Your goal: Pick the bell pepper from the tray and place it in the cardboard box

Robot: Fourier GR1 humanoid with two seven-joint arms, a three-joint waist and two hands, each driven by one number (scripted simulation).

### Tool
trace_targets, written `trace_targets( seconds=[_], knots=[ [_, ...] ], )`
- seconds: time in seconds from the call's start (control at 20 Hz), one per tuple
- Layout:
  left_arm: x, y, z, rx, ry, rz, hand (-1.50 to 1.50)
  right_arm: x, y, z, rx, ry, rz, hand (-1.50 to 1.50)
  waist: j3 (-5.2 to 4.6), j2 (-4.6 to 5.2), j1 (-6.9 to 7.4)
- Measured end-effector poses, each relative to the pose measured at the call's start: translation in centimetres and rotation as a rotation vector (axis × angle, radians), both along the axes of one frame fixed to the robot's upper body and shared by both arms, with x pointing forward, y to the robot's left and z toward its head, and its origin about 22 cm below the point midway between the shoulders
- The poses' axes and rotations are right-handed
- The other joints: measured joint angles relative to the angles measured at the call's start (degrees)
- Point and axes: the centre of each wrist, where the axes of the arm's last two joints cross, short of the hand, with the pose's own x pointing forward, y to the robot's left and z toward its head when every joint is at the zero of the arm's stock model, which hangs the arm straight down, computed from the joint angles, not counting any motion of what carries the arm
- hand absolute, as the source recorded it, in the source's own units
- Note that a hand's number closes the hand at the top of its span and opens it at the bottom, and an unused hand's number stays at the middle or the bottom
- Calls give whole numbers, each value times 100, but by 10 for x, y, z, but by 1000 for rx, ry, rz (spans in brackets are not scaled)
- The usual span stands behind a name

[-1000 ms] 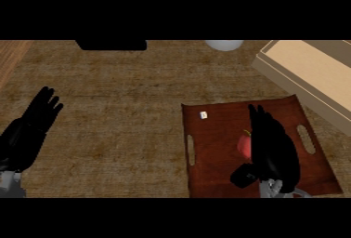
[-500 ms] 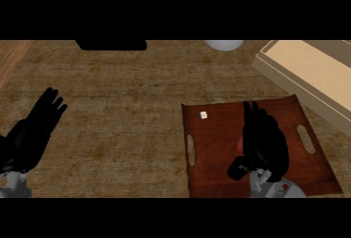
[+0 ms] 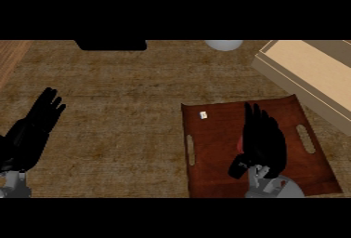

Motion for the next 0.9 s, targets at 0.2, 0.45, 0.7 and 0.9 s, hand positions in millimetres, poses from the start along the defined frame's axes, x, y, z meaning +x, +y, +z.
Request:
trace_targets(
  seconds=[0.2,0.45,0.7,0.9],
  knots=[
    [-1,1,-3,-7,2,-1,0,7,-3,-9,-20,27,-26,-150,0,2,4],
    [-1,1,3,-9,7,1,0,11,-7,-18,-32,60,-37,-150,1,1,4],
    [-4,-2,6,-10,8,-1,0,13,-11,-27,-40,90,-47,-150,1,-1,3],
    [-7,-1,5,-7,3,-2,0,11,-15,-33,-41,113,-55,-150,1,-1,1]
  ],
)
